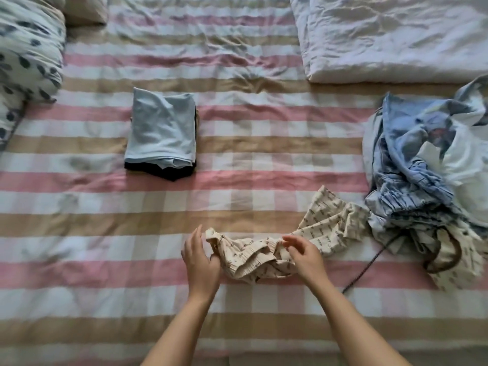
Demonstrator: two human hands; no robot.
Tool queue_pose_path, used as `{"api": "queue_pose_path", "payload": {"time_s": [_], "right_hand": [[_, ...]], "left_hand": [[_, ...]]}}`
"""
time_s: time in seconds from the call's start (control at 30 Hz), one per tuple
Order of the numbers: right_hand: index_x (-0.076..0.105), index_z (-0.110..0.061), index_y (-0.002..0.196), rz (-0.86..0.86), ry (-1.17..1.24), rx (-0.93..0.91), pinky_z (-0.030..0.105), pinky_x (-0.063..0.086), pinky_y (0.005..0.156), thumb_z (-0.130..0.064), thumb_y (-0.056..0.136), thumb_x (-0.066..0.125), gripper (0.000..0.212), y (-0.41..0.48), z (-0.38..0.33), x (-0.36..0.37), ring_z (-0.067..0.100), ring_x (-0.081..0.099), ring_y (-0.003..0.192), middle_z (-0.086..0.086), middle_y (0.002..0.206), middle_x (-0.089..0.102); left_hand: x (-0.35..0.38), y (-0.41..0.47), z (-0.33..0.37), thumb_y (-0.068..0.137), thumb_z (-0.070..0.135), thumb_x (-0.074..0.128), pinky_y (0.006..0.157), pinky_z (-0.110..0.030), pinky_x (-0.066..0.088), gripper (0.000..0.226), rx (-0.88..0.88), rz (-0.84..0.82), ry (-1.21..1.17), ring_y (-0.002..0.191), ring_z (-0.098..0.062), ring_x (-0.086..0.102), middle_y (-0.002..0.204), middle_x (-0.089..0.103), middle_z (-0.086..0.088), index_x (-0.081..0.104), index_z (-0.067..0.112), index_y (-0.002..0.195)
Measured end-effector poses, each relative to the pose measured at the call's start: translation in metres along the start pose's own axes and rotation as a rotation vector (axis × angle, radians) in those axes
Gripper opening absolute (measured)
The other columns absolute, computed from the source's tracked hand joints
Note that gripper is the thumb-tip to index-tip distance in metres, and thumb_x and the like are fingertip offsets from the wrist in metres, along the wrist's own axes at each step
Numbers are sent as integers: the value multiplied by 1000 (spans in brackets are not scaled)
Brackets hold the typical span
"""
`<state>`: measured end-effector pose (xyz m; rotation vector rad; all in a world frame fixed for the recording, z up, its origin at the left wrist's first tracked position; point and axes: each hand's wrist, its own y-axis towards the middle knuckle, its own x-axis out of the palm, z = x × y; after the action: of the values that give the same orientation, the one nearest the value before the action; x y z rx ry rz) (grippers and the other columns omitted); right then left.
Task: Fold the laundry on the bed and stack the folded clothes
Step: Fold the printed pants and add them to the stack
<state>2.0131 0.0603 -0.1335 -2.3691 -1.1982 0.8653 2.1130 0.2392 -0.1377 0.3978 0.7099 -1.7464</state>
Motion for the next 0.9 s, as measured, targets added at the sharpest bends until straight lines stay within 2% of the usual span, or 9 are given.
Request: {"api": "queue_pose_path", "payload": {"time_s": [0.1, 0.2, 0.27, 0.37, 0.43, 0.53, 0.6, 0.73, 0.9], "right_hand": [[58, -3, 119, -162, -83, 7, 27, 44, 95, 14, 77, 50, 46, 3, 7, 8, 21, 55, 109, 9, 114, 59], [56, -10, 125, -295, -229, -62, 37, 43, 99, 8, 72, 57, 56, 6, 14, 22, 23, 53, 112, 10, 120, 55], [60, -15, 122, -241, -348, -99, 37, 40, 98, 2, 74, 58, 51, 8, 18, 32, 25, 50, 110, 9, 114, 57], [69, -19, 108, -102, -386, -129, 34, 38, 92, -3, 79, 60, 34, 9, 16, 38, 27, 47, 103, 8, 99, 57], [73, -14, 98, -28, -351, -176, 37, 39, 88, -1, 79, 62, 27, 6, 6, 35, 29, 48, 97, 4, 89, 50], [75, -11, 89, 75, -346, -307, 42, 46, 76, 4, 76, 62, 24, -14, -24, 20, 25, 51, 85, 2, 83, 46], [75, -13, 88, 146, -369, -411, 40, 47, 63, 5, 74, 64, 25, -34, -56, 3, 22, 51, 74, -5, 76, 41], [76, -19, 85, 239, -489, -614, 33, 42, 47, -6, 70, 76, 20, -76, -126, -37, 24, 53, 56, -5, 70, 42], [76, -17, 80, 324, -565, -759, 29, 40, 41, -5, 64, 81, 21, -113, -207, -79, 25, 55, 51, 6, 67, 55]], "left_hand": [[-5, -27, -6, 85, 32, 43, 101, -28, 28, 48, 240, 49, -21, 117, -9, 30, 124, 40, -4, 41, 20, 131], [-3, -46, -21, 77, 56, 59, 98, -25, 35, 70, 352, -52, 57, 112, -10, 31, 119, 35, -9, 35, 20, 132], [3, -48, -27, 73, 30, 75, 88, -25, 45, 71, 342, -80, 67, 105, -13, 41, 116, 41, -13, 37, 24, 133], [5, -41, -19, 75, -7, 67, 83, -12, 46, 60, 180, -69, -98, 98, -11, 56, 105, 56, 6, 51, 31, 119], [0, -35, -7, 78, -12, 59, 85, -13, 47, 50, 3, -71, -221, 101, -13, 60, 101, 62, 16, 59, 31, 103], [-24, -31, 26, 79, -15, 55, 75, -31, 56, 36, -144, -81, -468, 88, -20, 66, 91, 69, -3, 66, 17, 91], [-54, -33, 59, 78, -15, 59, 64, -23, 55, 30, -127, -113, -585, 82, -15, 68, 88, 70, -6, 66, 11, 91], [-115, -42, 120, 68, -13, 71, 64, -18, 52, 39, -16, -312, -652, 77, -10, 67, 82, 72, -2, 63, 10, 98], [-159, -51, 188, 76, -7, 68, 63, -34, 50, 24, 214, -261, -387, 70, -19, 59, 73, 67, -8, 68, 17, 82]]}}
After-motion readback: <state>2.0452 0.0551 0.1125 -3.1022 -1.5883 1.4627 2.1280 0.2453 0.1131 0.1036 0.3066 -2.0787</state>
